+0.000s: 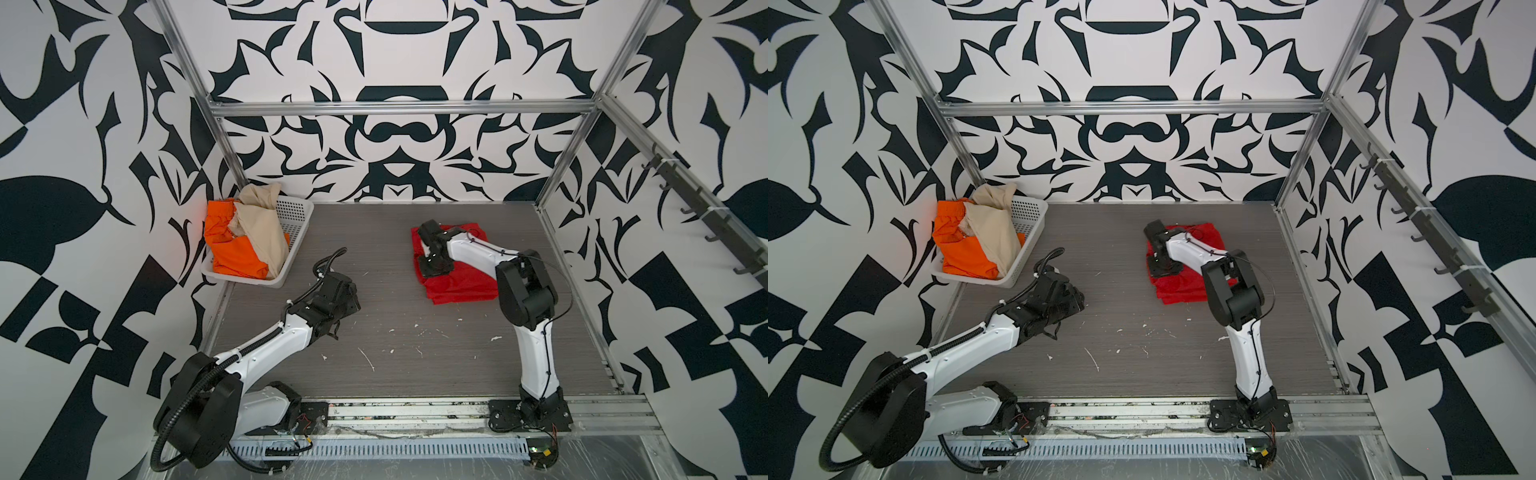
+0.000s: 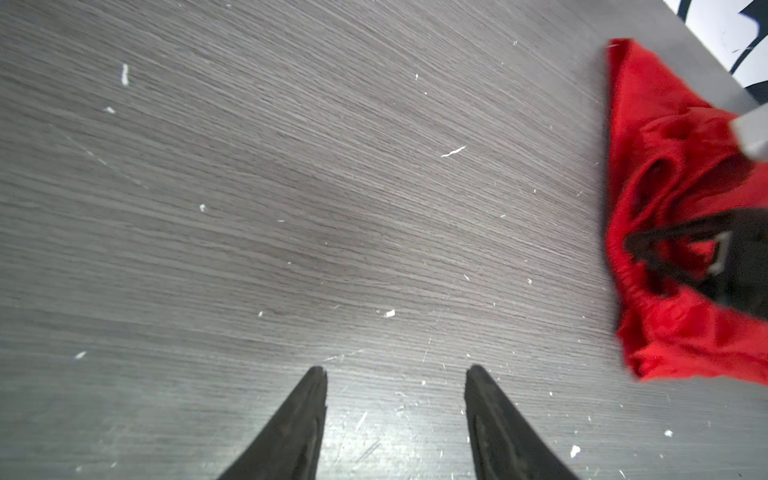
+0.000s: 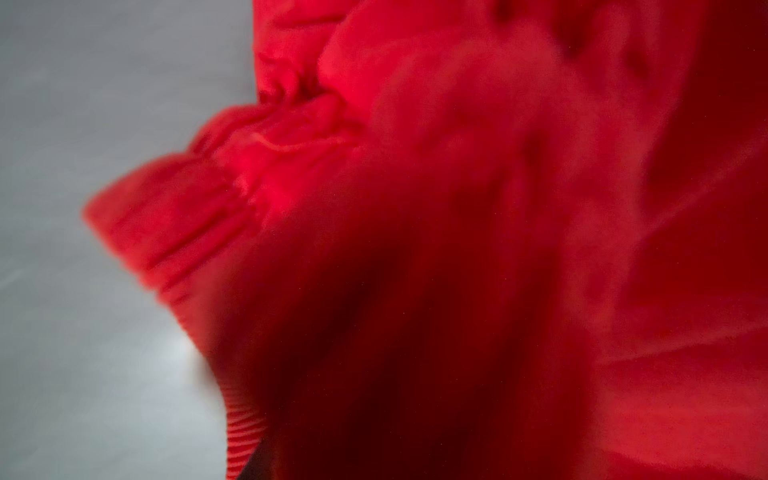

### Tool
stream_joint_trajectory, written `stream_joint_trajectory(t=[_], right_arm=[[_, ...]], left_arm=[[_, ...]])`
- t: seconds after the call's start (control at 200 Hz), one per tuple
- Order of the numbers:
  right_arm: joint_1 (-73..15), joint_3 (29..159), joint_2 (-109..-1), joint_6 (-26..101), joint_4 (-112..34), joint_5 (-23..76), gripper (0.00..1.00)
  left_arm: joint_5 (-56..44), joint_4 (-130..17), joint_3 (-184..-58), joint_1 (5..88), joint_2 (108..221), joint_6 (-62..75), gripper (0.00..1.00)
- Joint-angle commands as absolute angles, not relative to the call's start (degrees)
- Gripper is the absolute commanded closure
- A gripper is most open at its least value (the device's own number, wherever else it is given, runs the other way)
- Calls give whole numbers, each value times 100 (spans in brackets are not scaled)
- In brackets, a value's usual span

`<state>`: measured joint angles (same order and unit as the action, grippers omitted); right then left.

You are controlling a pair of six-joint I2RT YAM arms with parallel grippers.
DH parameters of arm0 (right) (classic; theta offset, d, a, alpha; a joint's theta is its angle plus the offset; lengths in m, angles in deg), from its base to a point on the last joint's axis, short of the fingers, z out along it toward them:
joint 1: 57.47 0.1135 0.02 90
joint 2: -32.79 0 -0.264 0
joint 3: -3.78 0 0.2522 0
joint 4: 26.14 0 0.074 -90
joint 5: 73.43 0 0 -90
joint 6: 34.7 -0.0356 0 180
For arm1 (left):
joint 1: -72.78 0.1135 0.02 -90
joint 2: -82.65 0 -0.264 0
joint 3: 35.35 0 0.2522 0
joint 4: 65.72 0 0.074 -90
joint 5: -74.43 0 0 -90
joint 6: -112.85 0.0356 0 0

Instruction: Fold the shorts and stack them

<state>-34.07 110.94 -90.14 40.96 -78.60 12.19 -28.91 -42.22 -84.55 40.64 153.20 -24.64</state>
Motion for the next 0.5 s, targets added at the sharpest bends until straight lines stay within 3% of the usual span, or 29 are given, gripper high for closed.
stream_joint_trajectory(t=[0.0,0.2,0.495], right_arm=[[-4140,11272,-9132,4836,-7910,1080,62],[-5059,12118,-9844,5361,-8006,1327,62],[-5651,13071,-10616,5497,-8157,1429,62]], left_arm=[[-3047,-4007,-8843,4088,15518,-2299,43],[-3033,-3932,-9345,4088,16155,-2057,42],[-2959,-3786,-10013,4088,16761,-1833,42]])
